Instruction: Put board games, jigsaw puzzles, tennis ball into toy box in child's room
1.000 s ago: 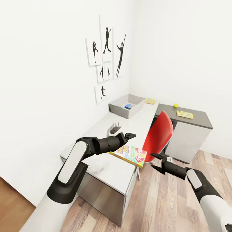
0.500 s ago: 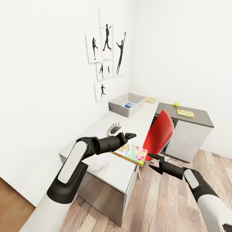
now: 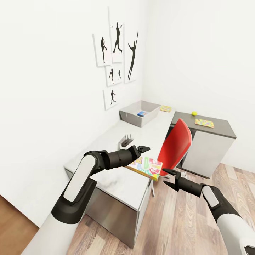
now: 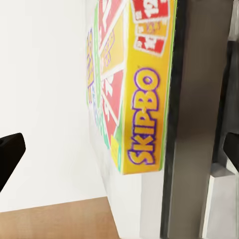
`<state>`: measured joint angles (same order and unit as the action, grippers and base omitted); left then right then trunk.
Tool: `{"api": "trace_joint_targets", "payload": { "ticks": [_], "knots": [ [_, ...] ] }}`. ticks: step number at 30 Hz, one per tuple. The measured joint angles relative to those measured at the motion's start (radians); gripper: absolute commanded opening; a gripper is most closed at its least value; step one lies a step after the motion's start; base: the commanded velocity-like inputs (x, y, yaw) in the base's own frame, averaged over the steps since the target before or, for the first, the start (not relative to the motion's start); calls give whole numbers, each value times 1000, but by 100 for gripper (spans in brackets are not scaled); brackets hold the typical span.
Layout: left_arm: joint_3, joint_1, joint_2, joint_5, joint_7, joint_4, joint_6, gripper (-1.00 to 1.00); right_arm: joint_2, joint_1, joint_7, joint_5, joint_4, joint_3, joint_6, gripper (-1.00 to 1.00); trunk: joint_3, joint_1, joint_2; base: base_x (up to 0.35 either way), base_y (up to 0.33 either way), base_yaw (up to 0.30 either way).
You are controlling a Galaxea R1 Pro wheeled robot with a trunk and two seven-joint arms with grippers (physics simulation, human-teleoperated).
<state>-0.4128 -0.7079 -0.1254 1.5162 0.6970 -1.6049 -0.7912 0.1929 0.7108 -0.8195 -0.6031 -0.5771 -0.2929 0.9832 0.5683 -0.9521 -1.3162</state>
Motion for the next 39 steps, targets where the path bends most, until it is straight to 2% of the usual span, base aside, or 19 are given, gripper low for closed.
{"api": "trace_joint_targets", "payload": {
  "ticks": [14, 39],
  "knots": [
    [0, 0, 0, -1, -1, 0, 0, 100, 7, 1, 2, 0, -1, -2, -1, 100, 44, -54, -98, 0, 0, 0],
    [-18, 0, -2, -1, -25, 0, 8, 100, 17, 2, -2, -3, -16, -6, 1, 100, 44, -54, -98, 0, 0, 0]
  ]
}}
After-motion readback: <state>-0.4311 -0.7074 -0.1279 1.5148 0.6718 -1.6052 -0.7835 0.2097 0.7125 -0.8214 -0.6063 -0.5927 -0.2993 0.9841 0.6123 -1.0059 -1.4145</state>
